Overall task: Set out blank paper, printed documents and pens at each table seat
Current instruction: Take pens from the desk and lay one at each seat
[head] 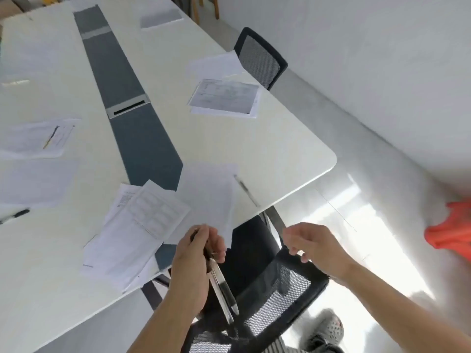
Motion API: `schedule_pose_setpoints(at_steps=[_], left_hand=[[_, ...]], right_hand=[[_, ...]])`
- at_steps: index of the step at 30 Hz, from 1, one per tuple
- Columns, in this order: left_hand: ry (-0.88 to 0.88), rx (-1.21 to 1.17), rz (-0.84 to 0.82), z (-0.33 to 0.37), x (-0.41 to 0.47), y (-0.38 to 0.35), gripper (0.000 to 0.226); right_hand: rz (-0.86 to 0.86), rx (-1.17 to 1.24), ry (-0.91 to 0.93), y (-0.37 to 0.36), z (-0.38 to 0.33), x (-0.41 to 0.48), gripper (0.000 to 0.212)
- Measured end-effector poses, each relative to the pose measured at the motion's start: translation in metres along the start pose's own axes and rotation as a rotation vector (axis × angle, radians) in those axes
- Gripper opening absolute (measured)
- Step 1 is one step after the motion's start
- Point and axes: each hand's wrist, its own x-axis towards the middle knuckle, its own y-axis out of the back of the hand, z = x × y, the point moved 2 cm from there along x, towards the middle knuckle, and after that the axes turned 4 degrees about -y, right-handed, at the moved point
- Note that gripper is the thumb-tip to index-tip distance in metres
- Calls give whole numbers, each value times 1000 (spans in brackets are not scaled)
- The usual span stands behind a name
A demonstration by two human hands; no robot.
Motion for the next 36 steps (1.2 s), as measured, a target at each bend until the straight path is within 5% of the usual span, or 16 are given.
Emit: schedule_pose_setpoints(at_steps=[10,17,28,36], left_hand=[[-70,13,-167,-35,-54,-248,42],[-131,159,-338,-44,-72,-367,35],[-57,198,-268,-33,21,-445,26],[11,186,-261,12,139,-520,18]], right_hand=[[-349,168,58,144,64,-95,27],[-174,285,63,257,96,-108,19],[236,303,0,410,106,-32,23],[430,222,-22,513,44,66,24]])
